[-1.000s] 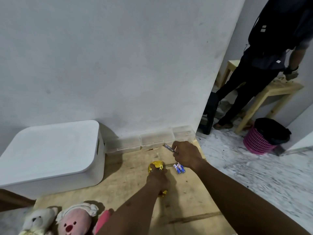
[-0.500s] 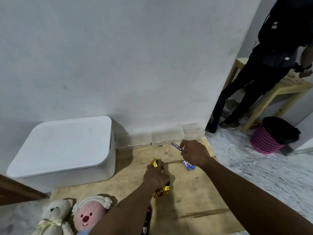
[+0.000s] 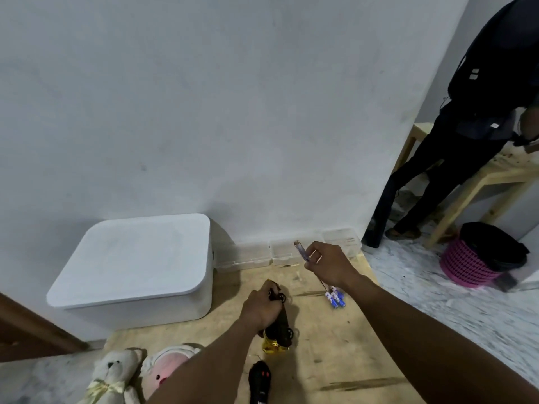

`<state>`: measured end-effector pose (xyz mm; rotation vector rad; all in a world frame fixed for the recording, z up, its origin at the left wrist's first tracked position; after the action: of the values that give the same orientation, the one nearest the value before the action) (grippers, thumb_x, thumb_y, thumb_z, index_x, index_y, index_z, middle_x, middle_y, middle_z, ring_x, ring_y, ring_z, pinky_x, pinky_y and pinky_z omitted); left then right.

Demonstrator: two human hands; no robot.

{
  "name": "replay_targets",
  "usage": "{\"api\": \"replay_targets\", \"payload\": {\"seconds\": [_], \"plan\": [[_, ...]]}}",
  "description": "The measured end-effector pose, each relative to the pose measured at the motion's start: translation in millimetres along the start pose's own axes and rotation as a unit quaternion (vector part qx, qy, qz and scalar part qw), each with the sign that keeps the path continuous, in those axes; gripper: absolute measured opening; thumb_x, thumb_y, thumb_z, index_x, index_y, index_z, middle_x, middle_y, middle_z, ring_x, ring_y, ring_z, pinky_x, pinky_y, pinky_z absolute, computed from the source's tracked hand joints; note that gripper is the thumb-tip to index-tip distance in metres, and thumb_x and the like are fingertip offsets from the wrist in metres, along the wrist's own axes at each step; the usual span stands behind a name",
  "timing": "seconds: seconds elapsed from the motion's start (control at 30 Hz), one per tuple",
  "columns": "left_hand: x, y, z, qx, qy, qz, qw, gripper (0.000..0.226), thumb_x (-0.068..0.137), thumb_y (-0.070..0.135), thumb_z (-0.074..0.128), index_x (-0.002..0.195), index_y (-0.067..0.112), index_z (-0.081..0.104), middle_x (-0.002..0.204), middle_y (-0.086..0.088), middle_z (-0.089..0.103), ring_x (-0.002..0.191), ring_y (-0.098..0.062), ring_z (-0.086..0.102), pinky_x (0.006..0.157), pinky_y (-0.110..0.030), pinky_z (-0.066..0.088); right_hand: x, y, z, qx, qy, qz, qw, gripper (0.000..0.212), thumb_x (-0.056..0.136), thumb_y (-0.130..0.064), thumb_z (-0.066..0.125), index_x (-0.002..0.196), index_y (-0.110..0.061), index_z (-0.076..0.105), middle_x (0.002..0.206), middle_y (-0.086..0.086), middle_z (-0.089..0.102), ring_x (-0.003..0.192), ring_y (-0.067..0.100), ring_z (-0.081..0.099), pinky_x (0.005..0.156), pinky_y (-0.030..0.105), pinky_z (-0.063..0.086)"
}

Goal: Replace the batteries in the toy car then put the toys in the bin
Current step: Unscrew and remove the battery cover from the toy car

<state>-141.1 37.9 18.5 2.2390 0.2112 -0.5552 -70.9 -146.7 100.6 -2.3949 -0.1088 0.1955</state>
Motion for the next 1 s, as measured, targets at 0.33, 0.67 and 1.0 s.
{"api": "replay_targets", "payload": {"seconds": [0.33, 0.67, 1.0], "plan": [[3.4, 29.0, -31.9, -0.192, 0.115, 0.063, 0.973, 0.044, 0.056, 0.047, 0.075, 0.077, 0.035, 0.038, 0.089, 0.001, 0.065, 0.08, -0.025, 0.062, 0.07, -0.048, 0.057, 1.8, -51.3, -33.2, 0.049, 0.05, -0.026, 0.997, 0.015, 0.078, -0.015, 0.076, 0.089, -0.02, 0.067, 0.079, -0.001, 0.07, 0.074, 0.011, 0.063, 0.062, 0.019, 0.046], [-6.7, 46.2, -50.5, -0.208, 0.147, 0.126, 0.959, 0.048, 0.077, -0.007, 0.056, 0.089, 0.039, 0.061, 0.102, 0.007, 0.066, 0.097, -0.019, 0.061, 0.085, -0.036, 0.053, 10.3, -65.0, -33.9, 0.091, 0.052, -0.039, 0.994, 0.014, 0.075, -0.018, 0.074, 0.086, -0.024, 0.066, 0.077, -0.003, 0.069, 0.068, 0.011, 0.064, 0.069, 0.036, 0.058], [-11.0, 48.6, -42.5, -0.331, 0.025, 0.06, 0.941, 0.05, 0.093, -0.008, 0.031, 0.119, 0.022, 0.062, 0.124, -0.012, 0.055, 0.095, -0.026, 0.056, 0.075, -0.045, 0.056, 16.7, -67.6, -27.8, 0.17, 0.043, -0.017, 0.984, 0.017, 0.081, -0.01, 0.073, 0.096, -0.014, 0.066, 0.085, 0.012, 0.068, 0.074, 0.026, 0.07, 0.058, 0.034, 0.06]]}}
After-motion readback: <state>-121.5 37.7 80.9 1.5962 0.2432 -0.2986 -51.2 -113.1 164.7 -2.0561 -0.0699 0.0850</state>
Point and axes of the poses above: each hand's wrist, its own x-axis towards the middle knuckle, its own z-axis out of the palm, y = z × x, the point moved 6 cm from there along x, towards the middle knuckle
